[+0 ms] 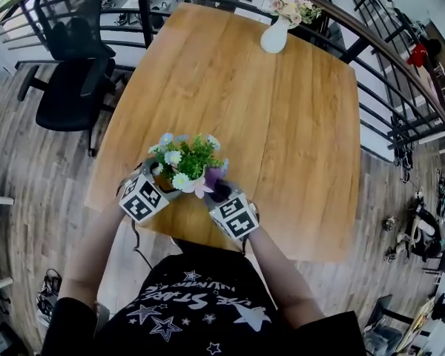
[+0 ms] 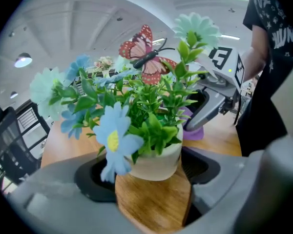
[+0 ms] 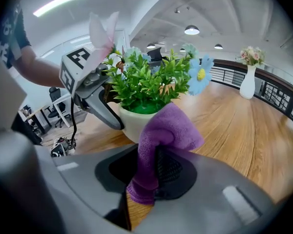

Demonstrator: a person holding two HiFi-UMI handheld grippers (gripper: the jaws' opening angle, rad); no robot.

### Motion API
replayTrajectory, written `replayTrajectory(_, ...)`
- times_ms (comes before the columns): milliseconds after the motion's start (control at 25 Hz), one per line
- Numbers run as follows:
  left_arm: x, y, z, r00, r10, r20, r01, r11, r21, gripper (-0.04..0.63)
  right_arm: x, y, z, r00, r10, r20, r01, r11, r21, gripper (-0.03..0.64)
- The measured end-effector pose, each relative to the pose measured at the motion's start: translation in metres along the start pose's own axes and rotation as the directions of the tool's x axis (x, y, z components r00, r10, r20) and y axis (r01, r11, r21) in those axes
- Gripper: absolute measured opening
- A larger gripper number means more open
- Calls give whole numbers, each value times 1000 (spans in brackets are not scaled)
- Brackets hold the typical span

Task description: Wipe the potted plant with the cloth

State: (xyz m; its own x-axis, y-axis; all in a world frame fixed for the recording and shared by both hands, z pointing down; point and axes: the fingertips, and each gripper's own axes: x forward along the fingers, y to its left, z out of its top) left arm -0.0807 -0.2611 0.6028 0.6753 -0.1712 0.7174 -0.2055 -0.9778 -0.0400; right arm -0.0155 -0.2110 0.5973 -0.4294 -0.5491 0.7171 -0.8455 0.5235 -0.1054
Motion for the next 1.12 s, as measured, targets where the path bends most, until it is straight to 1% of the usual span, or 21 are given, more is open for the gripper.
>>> replayTrajectory(160, 1, 2, 2, 997, 78, 3, -77, 994, -80, 416, 6, 7, 1, 999, 29, 17, -29, 999, -36, 87)
replayTrajectory(320, 0, 4, 5, 987, 158, 8, -154, 975, -161, 416, 11, 21, 5, 997, 80, 2, -80, 995, -66, 87)
replayTrajectory(480, -1, 4, 2, 977, 213, 16, -205, 956, -210, 416, 15, 35, 8, 995, 100, -21, -102, 990, -95, 87)
replayTrajectory(760, -3, 3, -1, 963, 267, 27, -253, 936, -243, 416, 17, 46, 10, 993, 113, -31, -116, 983, -141, 87)
replayTrajectory(1000, -6, 0, -5, 960, 280, 19, -268, 935, -234, 417, 15, 48, 9, 992, 120, -32, -123, 982, -146, 87)
replayTrajectory(1120, -6, 1, -6, 956, 293, 18, -280, 929, -243, 417, 13, 46, 8, 992, 121, -31, -124, 981, -148, 87)
